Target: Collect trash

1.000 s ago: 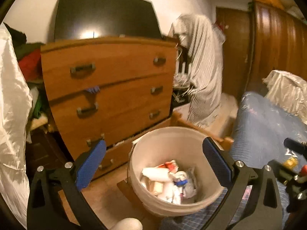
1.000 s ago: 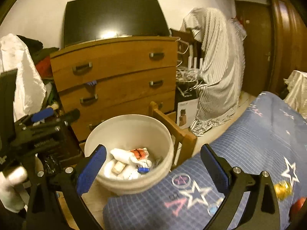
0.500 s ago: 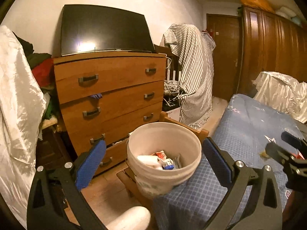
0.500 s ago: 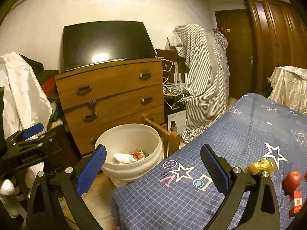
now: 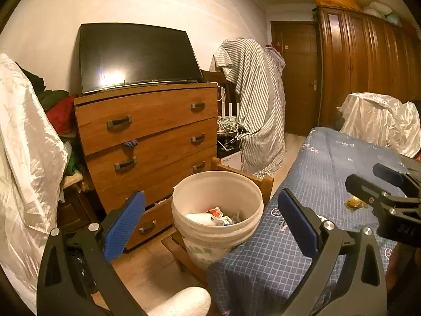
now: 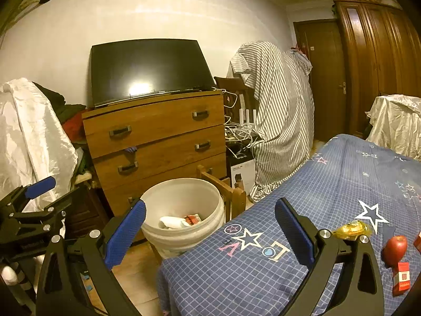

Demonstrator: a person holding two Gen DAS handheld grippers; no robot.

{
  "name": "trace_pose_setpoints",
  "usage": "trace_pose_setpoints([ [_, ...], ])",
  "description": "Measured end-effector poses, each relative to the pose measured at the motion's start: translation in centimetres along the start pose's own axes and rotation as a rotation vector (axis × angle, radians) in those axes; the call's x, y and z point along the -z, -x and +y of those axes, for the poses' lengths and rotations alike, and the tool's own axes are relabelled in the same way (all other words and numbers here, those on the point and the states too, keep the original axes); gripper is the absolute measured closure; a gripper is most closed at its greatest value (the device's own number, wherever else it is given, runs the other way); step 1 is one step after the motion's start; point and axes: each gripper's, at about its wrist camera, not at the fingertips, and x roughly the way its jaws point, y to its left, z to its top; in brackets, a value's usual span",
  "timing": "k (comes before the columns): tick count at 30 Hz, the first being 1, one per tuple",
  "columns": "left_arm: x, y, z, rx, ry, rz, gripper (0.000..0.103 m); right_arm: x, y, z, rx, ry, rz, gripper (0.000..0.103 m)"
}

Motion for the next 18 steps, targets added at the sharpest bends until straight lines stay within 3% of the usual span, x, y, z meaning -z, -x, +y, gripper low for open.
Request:
trace_pose_setpoints([
  [18, 0.25, 0.58, 0.11, -0.023, 0.002, 0.009, 0.006, -0.20, -0.78, 0.45, -0.022, 0.008, 0.015, 0.005],
])
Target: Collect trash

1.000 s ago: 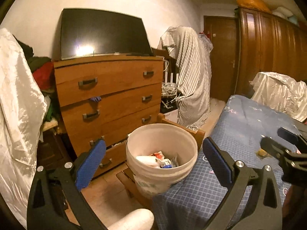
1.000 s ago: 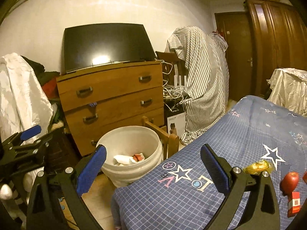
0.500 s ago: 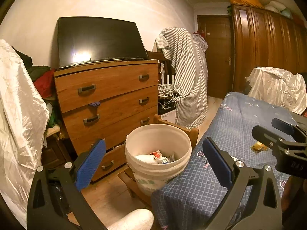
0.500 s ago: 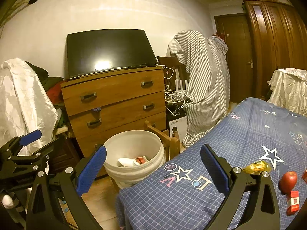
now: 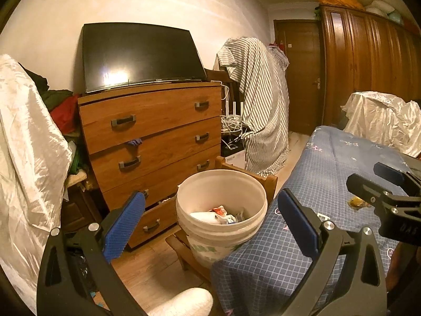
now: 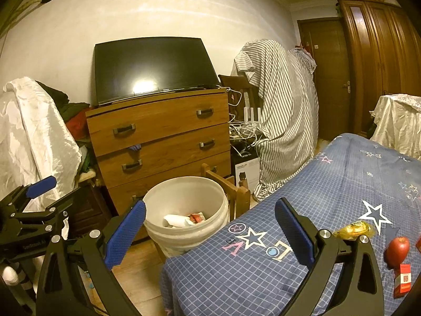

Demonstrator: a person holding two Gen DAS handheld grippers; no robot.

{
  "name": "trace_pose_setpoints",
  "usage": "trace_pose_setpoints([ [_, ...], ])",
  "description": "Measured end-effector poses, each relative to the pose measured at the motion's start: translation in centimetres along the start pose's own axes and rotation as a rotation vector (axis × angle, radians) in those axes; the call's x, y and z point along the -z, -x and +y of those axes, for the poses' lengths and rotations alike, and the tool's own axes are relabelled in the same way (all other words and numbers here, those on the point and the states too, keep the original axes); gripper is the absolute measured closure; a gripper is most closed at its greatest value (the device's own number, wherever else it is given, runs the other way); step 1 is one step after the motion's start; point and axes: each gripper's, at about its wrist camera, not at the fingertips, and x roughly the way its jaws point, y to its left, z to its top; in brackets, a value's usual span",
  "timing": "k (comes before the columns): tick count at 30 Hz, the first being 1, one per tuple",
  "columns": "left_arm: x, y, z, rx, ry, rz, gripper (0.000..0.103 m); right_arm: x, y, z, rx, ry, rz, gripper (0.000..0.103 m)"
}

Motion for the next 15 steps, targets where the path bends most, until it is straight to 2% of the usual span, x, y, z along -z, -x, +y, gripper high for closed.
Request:
trace_pose_setpoints([
  [15, 0.02, -0.30, -0.12, -0.013, -0.007, 0.009, 0.006, 0.23, -0.61, -0.33, -0.005, -0.006, 0.010, 0.005],
])
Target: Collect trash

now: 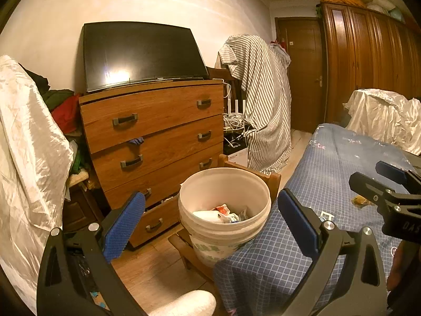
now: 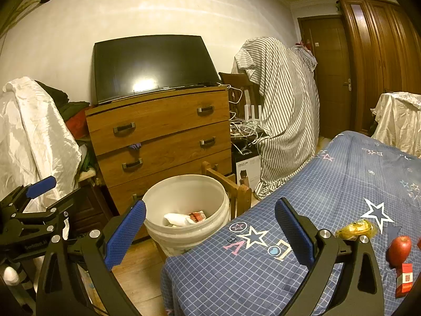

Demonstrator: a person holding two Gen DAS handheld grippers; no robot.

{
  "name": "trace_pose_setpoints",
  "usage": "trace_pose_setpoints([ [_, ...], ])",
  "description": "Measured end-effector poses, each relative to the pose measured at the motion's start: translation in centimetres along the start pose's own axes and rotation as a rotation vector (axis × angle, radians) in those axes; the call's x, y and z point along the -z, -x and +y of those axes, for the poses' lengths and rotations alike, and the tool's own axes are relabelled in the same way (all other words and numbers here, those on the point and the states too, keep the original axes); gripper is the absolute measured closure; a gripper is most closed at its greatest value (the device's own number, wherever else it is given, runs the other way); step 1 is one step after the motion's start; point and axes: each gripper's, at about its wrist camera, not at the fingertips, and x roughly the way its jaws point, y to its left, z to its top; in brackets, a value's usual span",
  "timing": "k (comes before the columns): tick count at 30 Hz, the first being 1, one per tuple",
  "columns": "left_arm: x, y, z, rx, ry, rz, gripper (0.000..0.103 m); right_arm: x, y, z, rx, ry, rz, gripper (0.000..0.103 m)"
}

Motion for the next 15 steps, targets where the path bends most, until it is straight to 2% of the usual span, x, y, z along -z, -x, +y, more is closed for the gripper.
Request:
trace_pose_setpoints([
  [13, -0.01, -0.50, 0.11, 0.007, 0.008, 0.025, 0.006, 0.05, -0.38, 0.10, -0.002, 0.003, 0.004, 0.005],
  [15, 0.02, -0.85, 0.07, -0.010, 0.003, 0.036, 0.006, 0.03, -0.38, 0.09, -0.001, 0.003, 0.003, 0.005],
])
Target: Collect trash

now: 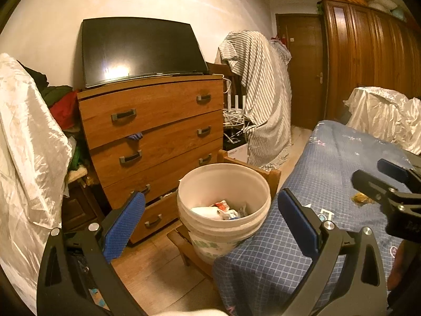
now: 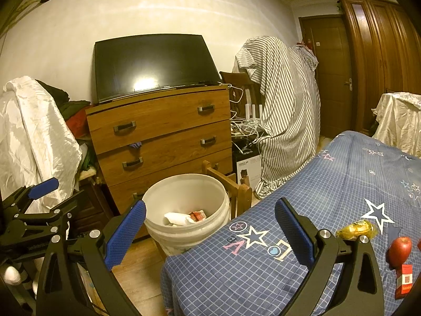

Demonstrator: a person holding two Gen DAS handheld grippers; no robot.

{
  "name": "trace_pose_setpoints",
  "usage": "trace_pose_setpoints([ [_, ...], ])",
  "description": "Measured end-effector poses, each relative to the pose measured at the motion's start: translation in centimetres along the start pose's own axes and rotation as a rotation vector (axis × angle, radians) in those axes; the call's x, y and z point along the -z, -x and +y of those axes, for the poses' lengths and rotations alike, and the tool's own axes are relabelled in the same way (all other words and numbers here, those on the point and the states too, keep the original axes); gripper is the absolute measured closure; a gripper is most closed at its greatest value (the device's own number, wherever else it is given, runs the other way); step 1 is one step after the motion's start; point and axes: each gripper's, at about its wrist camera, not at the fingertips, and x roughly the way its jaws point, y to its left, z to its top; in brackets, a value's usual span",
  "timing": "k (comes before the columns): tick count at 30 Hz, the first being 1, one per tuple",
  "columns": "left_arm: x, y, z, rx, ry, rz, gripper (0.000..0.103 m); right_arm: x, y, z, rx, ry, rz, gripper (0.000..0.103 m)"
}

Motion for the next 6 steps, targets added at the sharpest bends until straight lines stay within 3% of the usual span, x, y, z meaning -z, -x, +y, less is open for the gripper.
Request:
trace_pose_setpoints([
  [6, 0.03, -0.59, 0.21, -0.006, 0.004, 0.019, 0.006, -0.02, 0.03, -0.09, 0.002, -0.003, 0.001, 0.005],
])
